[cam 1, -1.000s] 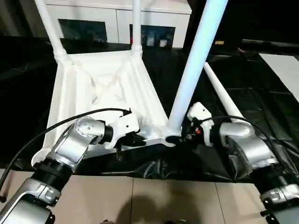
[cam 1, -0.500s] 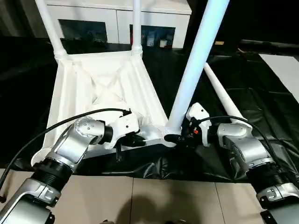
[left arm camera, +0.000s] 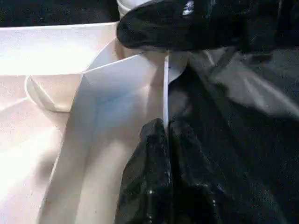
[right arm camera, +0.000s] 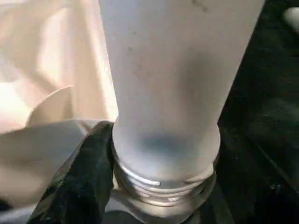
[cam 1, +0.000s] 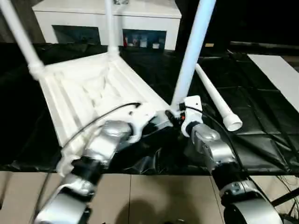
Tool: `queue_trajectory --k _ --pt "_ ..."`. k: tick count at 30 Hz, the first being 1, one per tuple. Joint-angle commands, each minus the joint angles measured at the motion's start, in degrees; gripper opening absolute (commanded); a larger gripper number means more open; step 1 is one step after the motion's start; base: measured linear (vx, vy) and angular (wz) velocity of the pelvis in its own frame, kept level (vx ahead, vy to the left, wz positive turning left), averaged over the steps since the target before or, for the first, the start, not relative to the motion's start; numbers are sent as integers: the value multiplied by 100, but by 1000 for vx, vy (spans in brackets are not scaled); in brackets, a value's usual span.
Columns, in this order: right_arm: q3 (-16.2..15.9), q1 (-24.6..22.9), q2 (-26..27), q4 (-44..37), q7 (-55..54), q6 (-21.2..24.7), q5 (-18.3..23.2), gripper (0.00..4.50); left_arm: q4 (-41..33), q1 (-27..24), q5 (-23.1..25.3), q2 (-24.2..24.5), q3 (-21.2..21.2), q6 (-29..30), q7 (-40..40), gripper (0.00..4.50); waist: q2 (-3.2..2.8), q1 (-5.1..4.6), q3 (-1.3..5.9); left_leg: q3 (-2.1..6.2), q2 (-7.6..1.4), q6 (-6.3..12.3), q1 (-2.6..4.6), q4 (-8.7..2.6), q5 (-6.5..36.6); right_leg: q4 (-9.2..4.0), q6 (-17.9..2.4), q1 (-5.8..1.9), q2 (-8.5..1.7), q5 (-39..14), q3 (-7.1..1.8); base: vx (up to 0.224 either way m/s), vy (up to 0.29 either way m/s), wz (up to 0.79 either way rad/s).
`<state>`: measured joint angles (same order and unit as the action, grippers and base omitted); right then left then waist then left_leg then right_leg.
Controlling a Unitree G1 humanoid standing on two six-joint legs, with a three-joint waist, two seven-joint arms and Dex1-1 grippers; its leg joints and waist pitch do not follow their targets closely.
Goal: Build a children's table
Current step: Rotate leg to tighten
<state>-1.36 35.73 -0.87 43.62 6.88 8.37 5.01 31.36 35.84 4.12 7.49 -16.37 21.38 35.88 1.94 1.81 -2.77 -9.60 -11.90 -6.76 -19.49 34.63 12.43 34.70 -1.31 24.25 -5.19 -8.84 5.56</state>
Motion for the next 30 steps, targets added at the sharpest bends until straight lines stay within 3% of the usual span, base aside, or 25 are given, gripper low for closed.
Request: queue_trajectory --k 1,2,3,4,5,7,11,13,15,16,17,20,23,28,30 --pt "-149 62 384 422 -17 -75 41 273 278 189 16 -254 1 17 -425 0 -47 -22 342 -3 2 164 -38 -405 1488 -639 -306 -286 -227 -3069 -169 0 0 0" --pt "-60 122 456 411 185 -213 175 273 334 228 55 -254 16 -45 -445 0 -23 -21 344 -4 -6 212 -30 -410 1501 -658 -300 -277 -233 -3052 -164 0 0 0" --pt "-60 122 456 411 185 -213 175 273 334 228 55 -254 16 -45 -445 0 -39 -8 347 2 -9 234 -25 -417 1498 -654 -311 -283 -244 -3032 -161 0 0 0" --pt "33 154 493 318 391 -320 274 328 355 256 147 -189 1 -142 -416 0 -41 -11 358 15 -27 253 -53 -440 1413 -625 -354 -312 -245 -2868 -168 0 0 0" --pt "44 151 484 274 437 -331 286 342 348 258 179 -152 -17 -179 -392 0 -41 -11 365 16 -33 267 -65 -447 1367 -615 -378 -323 -245 -2760 -175 0 0 0" --pt "52 89 312 -67 522 -397 236 348 267 225 286 57 -83 -217 -238 0 -43 -27 378 22 -67 308 -120 -476 1174 -520 -600 -367 -246 -2176 -206 0 0 0" --pt "36 -15 -22 -568 820 -141 285 386 136 146 443 353 -260 -383 -27 0 -43 -17 397 8 -63 348 -114 -450 947 -468 -802 -388 -255 -1754 -232 0 0 0" --pt "-57 -58 -218 -749 1021 7 240 388 71 108 527 481 -335 -426 28 0 -54 -15 425 0 -74 438 -128 -422 640 -398 -971 -410 -255 -1238 -247 0 0 0" --pt "-324 -244 -702 -1170 1577 223 104 388 -114 4 532 708 -390 -492 284 0 -87 11 408 -6 -77 503 -106 -415 551 -386 -1098 -403 -240 -1070 -248 0 0 0" --pt "-452 -435 -1025 -1494 2130 375 153 388 -266 -90 441 859 -406 -644 611 0 -115 35 417 -17 -88 518 -99 -402 465 -356 -1171 -398 -256 -873 -267 0 0 0" --pt "-480 -486 -1107 -1579 2282 408 168 388 -306 -118 408 901 -417 -720 728 0 -91 57 423 -14 -88 582 -112 -399 424 -336 -1240 -438 -241 -673 -263 0 0 0" --pt "-804 -879 -1720 -2129 3475 374 225 388 -709 -406 120 1332 -661 -1125 1904 0 -112 59 436 -20 -103 666 -102 -395 410 -285 -1428 -441 -250 -256 -280 0 0 0" --pt "-1015 -1064 -2063 -2383 4090 345 258 388 -1012 -611 -114 1654 -879 -1256 2718 0 -123 52 409 -46 -112 647 -69 -406 641 -311 -1528 -409 -248 -448 -285 0 0 0" --pt "-1113 -1080 -2229 -2465 4418 428 390 388 -1279 -655 -308 1756 -881 -1049 2986 0 -158 135 360 -85 -139 425 39 -437 1101 -393 -1456 -316 -245 -1097 -322 0 0 0" --pt "-1107 -1085 -2240 -2487 4523 462 412 388 -1235 -641 -261 1773 -855 -1079 2986 0 -148 159 359 -99 -138 363 66 -439 1169 -394 -1459 -300 -228 -1091 -331 0 0 0"
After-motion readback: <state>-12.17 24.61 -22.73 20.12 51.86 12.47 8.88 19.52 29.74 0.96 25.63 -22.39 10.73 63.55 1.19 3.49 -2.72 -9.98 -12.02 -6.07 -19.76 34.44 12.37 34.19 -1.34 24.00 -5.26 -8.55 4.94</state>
